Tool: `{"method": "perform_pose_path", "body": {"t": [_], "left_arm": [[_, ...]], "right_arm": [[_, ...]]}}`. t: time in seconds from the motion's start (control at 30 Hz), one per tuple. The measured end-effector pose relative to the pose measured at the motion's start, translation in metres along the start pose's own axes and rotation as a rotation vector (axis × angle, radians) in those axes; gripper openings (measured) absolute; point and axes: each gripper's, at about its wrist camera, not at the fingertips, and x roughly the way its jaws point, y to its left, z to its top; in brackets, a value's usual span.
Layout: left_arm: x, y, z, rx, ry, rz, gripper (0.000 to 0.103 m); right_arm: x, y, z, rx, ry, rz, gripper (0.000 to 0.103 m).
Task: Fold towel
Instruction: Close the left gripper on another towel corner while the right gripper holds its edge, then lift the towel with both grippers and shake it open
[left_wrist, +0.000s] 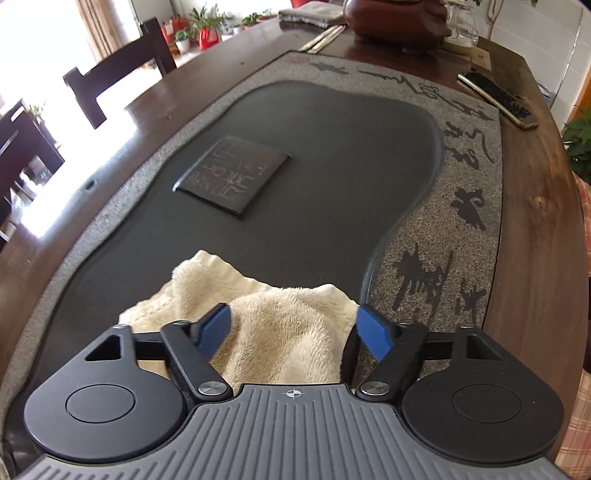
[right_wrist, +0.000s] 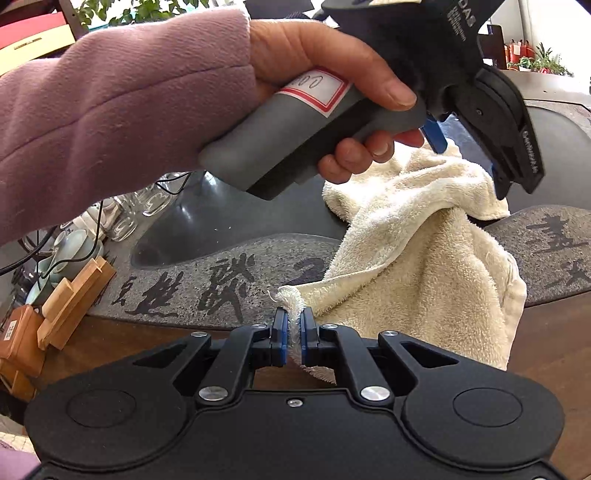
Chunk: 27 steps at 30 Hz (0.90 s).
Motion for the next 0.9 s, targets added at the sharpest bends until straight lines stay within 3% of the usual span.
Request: {"method": "perform_pose_path", "body": {"t": [0.17,0.23,0.33,0.7,0.9], "left_arm": [[0.011,0.01,-0.004,-0.047,0.037,-0.007,0.046],[0.012,0.013,-0.006,-0.063,0.034,-0.009,0.031],[0.006,0.019,-0.008,-0.088,0.022,-0.014,0.015],[-0.07,0.071,-0.042,-0.304,-0.137,0.033,0.01],[-0.113,0.104,-0.097,-0.485,-0.192,0.082,0.009]], "right_arm": [[-0.009,-0.002,-0.004,0.006,-0.005,-0.013,0.007],[-0.006,0.003,-0.003,0.006,-0.007,-0.02,0.007],[-0.007,0.004,-0.003,0.005,-0.01,-0.031,0.007],[-0.026,-0.001,-0.005,0.005,-0.035,-0.103,0.007],[-0.03,-0.002,-0.009,0.007,-0.045,-0.144,0.007]]}}
